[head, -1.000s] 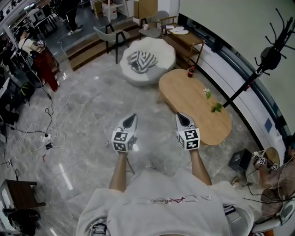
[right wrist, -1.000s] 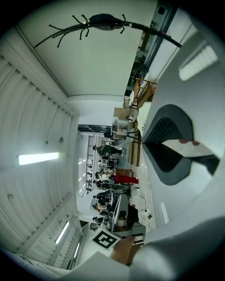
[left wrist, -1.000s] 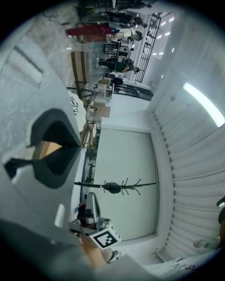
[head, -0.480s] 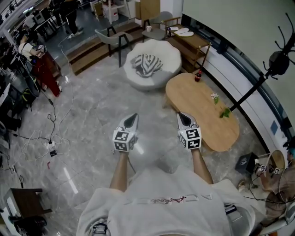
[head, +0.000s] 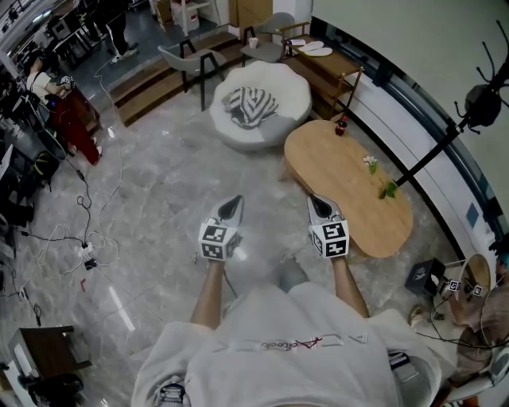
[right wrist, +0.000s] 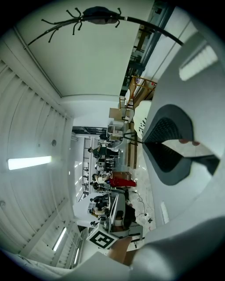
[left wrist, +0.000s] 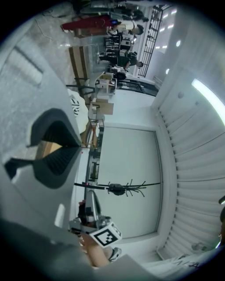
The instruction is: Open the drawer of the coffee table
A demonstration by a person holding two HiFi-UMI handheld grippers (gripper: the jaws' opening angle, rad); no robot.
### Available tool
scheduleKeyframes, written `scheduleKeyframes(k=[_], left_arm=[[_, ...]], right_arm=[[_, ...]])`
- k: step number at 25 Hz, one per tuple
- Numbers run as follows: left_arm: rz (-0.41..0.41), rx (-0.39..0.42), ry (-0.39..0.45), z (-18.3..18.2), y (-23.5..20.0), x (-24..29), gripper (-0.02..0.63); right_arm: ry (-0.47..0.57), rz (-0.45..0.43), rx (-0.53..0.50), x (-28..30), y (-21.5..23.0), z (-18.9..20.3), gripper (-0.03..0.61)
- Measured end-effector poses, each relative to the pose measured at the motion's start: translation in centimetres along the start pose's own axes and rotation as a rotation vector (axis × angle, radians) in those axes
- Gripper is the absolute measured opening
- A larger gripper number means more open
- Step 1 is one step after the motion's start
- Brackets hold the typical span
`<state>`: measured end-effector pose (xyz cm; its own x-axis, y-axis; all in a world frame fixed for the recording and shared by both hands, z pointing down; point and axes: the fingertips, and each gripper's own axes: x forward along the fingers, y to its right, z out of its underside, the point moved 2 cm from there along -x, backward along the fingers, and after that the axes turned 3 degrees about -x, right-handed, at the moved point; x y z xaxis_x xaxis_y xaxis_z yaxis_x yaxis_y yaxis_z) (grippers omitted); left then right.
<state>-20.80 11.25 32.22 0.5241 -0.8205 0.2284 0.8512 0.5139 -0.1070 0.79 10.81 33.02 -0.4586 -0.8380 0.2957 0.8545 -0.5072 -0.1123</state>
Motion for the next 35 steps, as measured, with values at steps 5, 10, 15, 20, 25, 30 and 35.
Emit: scheduleKeyframes(k=[5,10,15,20,25,30,35], left_arm=[[-0.018,-0.015,0.006,0.3,-1.2,0.4,-0.002],[-0.040,-0.015,0.004,0.1,-2.7,1.6,-0.002],[-0.053,-0.006,-0.001,-0.7,-4.1,3.7,-0.002],[-0.048,-0.017,-0.004,-0.5,-6.1,6.7,-0.002],[-0.059,-0.020,-0.002,-2.3,-8.6,10.8,-0.002],[-0.076,-0.015,-0.002,-5.1,-10.5,15.8,-0.002],[-0.104,-0.012,0.008,-7.8,-13.1,20.5,-0.002]], right_arm=[[0.006,-0.016,-0.004,1.6,0.1,-0.1,0.005],[0.014,-0.039,-0.005,3.9,0.2,-0.6,0.005],[0.012,-0.052,-0.002,6.5,1.0,-0.9,0.005],[0.005,-0.057,0.005,9.7,2.4,-0.9,0.005],[0.008,-0.072,0.005,13.9,5.1,-2.3,0.005],[0.011,-0.097,0.002,18.5,8.7,-4.3,0.005],[0.023,-0.121,-0.007,23.4,12.3,-6.5,0.005]])
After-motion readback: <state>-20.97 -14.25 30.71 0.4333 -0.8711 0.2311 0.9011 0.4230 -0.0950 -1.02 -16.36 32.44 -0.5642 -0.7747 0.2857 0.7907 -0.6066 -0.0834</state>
